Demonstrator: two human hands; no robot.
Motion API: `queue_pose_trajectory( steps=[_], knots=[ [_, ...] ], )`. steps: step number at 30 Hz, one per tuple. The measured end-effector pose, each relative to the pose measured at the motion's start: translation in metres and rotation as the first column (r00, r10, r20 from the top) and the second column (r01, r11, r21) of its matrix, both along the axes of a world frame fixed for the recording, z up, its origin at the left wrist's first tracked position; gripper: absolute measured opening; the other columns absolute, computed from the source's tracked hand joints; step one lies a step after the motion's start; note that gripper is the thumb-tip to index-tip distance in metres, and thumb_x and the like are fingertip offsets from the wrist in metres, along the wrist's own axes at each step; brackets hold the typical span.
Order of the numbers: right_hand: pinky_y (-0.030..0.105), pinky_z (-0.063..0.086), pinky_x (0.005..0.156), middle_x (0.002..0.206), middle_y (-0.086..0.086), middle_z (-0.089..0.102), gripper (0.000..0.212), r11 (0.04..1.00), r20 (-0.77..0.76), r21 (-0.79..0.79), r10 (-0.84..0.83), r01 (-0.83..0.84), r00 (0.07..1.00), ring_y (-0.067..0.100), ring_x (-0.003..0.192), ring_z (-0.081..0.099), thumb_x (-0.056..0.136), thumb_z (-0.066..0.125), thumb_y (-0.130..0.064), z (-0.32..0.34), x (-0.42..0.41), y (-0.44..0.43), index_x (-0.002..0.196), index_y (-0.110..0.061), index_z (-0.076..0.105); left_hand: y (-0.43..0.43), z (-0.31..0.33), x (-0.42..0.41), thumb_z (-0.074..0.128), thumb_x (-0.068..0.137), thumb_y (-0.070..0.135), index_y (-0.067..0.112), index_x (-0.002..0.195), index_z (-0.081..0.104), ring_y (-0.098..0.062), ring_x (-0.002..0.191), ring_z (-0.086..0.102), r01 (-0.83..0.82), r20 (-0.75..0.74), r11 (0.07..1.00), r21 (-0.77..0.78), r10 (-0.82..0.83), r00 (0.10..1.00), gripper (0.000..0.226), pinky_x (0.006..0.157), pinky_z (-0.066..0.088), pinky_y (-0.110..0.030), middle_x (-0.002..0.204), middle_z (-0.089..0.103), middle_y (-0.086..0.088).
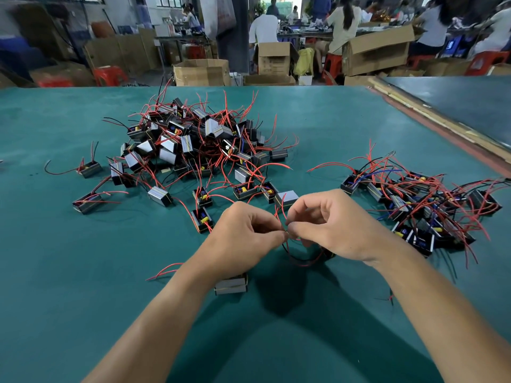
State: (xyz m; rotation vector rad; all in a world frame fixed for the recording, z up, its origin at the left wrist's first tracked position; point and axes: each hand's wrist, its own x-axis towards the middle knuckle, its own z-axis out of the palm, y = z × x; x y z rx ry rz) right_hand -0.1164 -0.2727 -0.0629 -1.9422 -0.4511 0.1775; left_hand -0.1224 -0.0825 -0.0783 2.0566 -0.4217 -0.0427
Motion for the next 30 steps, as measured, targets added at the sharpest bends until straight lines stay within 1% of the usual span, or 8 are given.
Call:
queue_pose_trajectory(
  steps=[2, 5, 8, 10, 14, 20, 24, 30],
  knots=[
    [0.021, 0.047, 0.06, 0.067, 0.002, 0.07, 0.02, 0.999, 0.052, -0.009, 0.051, -0.05, 0.997, 0.01, 0.058, 0.058, 0.086, 0.069, 0.002, 0.002, -0.001, -0.002, 0.077, -0.015, 0.073, 0.002, 0.002, 0.002, 0.073, 0.084, 0.012, 0.009, 0.073, 0.076, -0.017, 0.056, 0.031, 0.009, -0.105, 0.995, -0.097, -0.019, 0.994, 0.011, 0.051, 0.024, -0.034, 0.055, 0.047, -0.002],
    [0.019, 0.048, 0.061, 0.073, -0.002, 0.073, 0.024, 0.996, 0.116, -0.054, 0.082, -0.076, 0.99, 0.005, 0.065, 0.062, 0.084, 0.072, 0.001, 0.003, -0.001, -0.005, 0.079, -0.022, 0.077, 0.004, 0.005, 0.002, 0.074, 0.083, 0.008, 0.009, 0.074, 0.077, -0.013, 0.05, 0.031, 0.013, -0.2, 0.984, -0.176, -0.049, 0.979, 0.01, 0.048, 0.023, -0.024, 0.051, 0.046, 0.001],
    [0.026, 0.051, 0.063, 0.075, -0.003, 0.074, 0.026, 0.995, 0.154, -0.078, 0.077, -0.065, 0.985, 0.005, 0.068, 0.064, 0.083, 0.074, 0.0, 0.002, 0.0, -0.005, 0.081, -0.026, 0.078, 0.005, 0.007, 0.002, 0.074, 0.082, 0.007, 0.011, 0.073, 0.077, -0.018, 0.053, 0.03, 0.024, -0.255, 0.98, -0.199, -0.076, 0.964, 0.01, 0.05, 0.022, -0.028, 0.054, 0.045, -0.007],
    [0.021, 0.05, 0.062, 0.072, -0.007, 0.074, 0.028, 0.995, 0.165, -0.072, 0.079, -0.068, 0.983, 0.002, 0.066, 0.062, 0.082, 0.074, 0.001, 0.002, 0.0, -0.005, 0.08, -0.027, 0.078, 0.005, 0.007, 0.002, 0.074, 0.082, 0.005, 0.011, 0.073, 0.077, -0.014, 0.05, 0.032, 0.033, -0.273, 0.977, -0.209, -0.091, 0.958, 0.011, 0.048, 0.024, -0.024, 0.051, 0.046, -0.004],
    [0.019, 0.051, 0.063, 0.072, -0.007, 0.074, 0.031, 0.995, 0.174, -0.058, 0.087, -0.078, 0.981, 0.003, 0.067, 0.064, 0.082, 0.076, 0.0, 0.003, 0.0, -0.006, 0.079, -0.031, 0.079, 0.007, 0.009, 0.002, 0.073, 0.082, 0.003, 0.004, 0.075, 0.075, -0.01, 0.045, 0.034, 0.06, -0.293, 0.972, -0.227, -0.127, 0.948, 0.007, 0.045, 0.027, -0.018, 0.048, 0.048, 0.001],
    [0.023, 0.052, 0.067, 0.077, -0.005, 0.076, 0.023, 0.992, 0.17, -0.065, 0.114, -0.104, 0.979, 0.009, 0.071, 0.068, 0.08, 0.081, -0.007, 0.003, 0.002, -0.006, 0.08, -0.03, 0.08, 0.008, 0.009, 0.002, 0.074, 0.081, 0.004, 0.005, 0.075, 0.076, -0.013, 0.049, 0.033, 0.111, -0.3, 0.969, -0.22, -0.176, 0.938, 0.006, 0.05, 0.025, -0.026, 0.051, 0.048, -0.002],
    [0.013, 0.045, 0.06, 0.072, -0.006, 0.075, 0.02, 0.989, 0.12, -0.039, 0.149, -0.146, 0.981, 0.001, 0.061, 0.061, 0.079, 0.082, -0.007, 0.003, 0.004, -0.009, 0.081, -0.027, 0.081, 0.009, 0.009, 0.001, 0.073, 0.072, 0.017, 0.007, 0.076, 0.076, -0.014, 0.05, 0.033, 0.153, -0.283, 0.965, -0.215, -0.211, 0.936, 0.012, 0.05, 0.025, -0.027, 0.05, 0.048, -0.001],
    [0.013, 0.047, 0.062, 0.074, -0.008, 0.076, 0.018, 0.986, 0.106, -0.083, 0.153, -0.144, 0.983, -0.002, 0.064, 0.063, 0.079, 0.081, -0.01, 0.002, 0.005, -0.012, 0.081, -0.028, 0.079, 0.008, 0.007, 0.0, 0.073, 0.073, 0.021, 0.011, 0.074, 0.077, -0.022, 0.055, 0.032, 0.167, -0.243, 0.962, -0.218, -0.219, 0.945, 0.011, 0.054, 0.019, -0.033, 0.055, 0.05, -0.005]
  ],
)
